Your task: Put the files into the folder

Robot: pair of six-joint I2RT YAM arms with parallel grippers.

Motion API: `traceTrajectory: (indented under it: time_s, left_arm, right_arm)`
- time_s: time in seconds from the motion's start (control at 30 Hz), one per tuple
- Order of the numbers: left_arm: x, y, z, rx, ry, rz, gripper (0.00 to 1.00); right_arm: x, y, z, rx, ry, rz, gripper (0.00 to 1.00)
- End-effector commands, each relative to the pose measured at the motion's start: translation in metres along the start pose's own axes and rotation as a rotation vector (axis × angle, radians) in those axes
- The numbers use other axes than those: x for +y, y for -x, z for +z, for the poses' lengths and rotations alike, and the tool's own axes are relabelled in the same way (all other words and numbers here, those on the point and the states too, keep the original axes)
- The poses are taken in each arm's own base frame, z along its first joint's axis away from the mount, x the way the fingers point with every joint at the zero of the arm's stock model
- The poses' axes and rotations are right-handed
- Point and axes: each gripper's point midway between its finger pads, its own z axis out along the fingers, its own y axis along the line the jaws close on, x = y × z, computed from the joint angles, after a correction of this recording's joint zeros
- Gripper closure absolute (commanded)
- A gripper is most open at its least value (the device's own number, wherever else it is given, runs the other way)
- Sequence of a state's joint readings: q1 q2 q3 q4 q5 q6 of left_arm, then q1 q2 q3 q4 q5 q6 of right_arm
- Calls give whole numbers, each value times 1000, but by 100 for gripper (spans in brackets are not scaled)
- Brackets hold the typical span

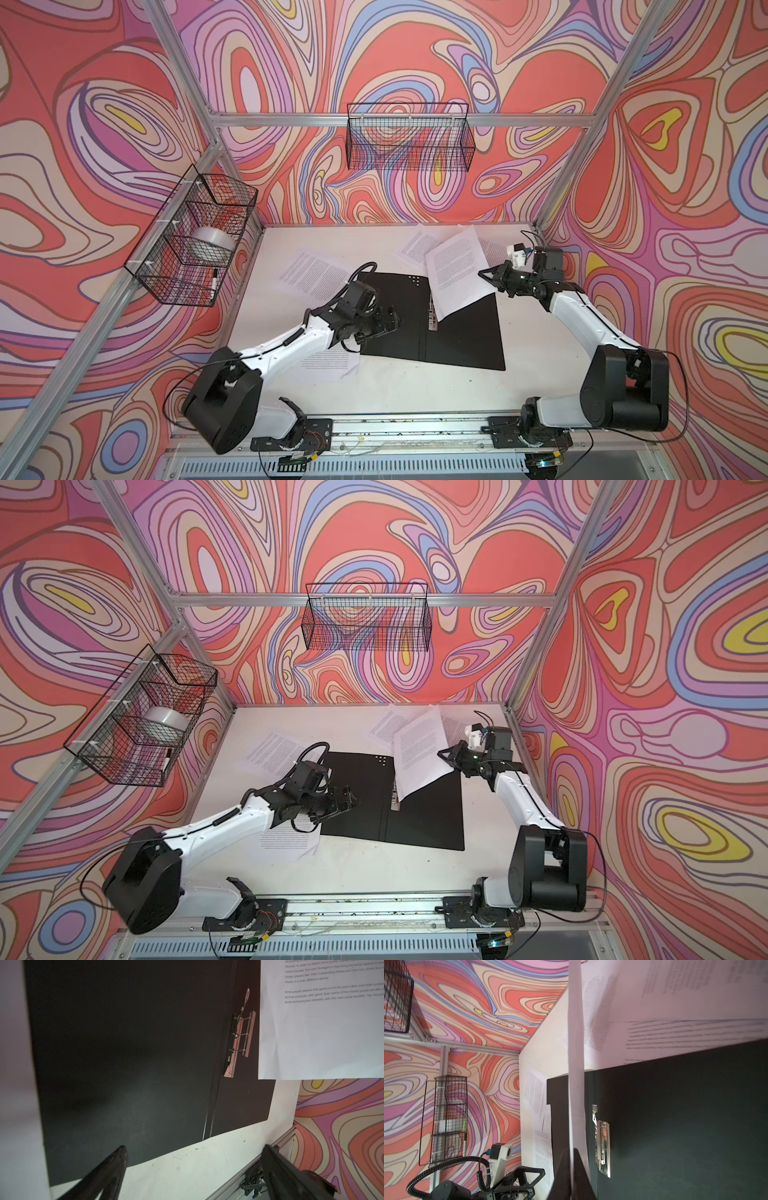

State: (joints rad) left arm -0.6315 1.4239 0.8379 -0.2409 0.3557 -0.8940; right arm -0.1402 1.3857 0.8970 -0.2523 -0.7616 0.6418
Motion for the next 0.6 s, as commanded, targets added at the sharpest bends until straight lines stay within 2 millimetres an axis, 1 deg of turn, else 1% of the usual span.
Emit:
traceTrajectory:
  time_s: [0.0, 0.07, 0.13, 0.2, 0.27, 0.33, 0.4, 0.5, 0.57]
  left_arm:
    - [-26, 8, 21, 30, -66, 50, 0]
    - [-32, 11, 36, 46, -69, 52, 0]
    - [-29, 10, 54, 87, -61, 39, 0]
    - [-24, 5, 67, 118, -57, 26, 0]
    - [-17, 1, 75, 136, -43, 17, 0]
    - [-7, -4, 80, 150, -18, 12, 0]
    - [1, -8, 83, 160, -3, 5, 0]
    - [9, -12, 84, 166, 17, -2, 0]
    - [14, -13, 85, 167, 38, -5, 0]
  right_arm:
    - [-26, -5, -12, -56, -55, 42, 100]
    - [-46, -12, -17, -80, -91, 77, 100]
    - [-61, -19, -20, -85, -127, 95, 100]
    - [-72, -25, -20, -75, -172, 83, 100]
    - [-77, -31, -19, -48, -186, 75, 100]
    - [-83, -36, -20, -33, -213, 63, 100]
    - [-91, -34, -28, -50, -292, 36, 100]
    - [-87, -35, -29, -26, -289, 5, 100]
    - [-95, -37, -31, -21, -335, 9, 100]
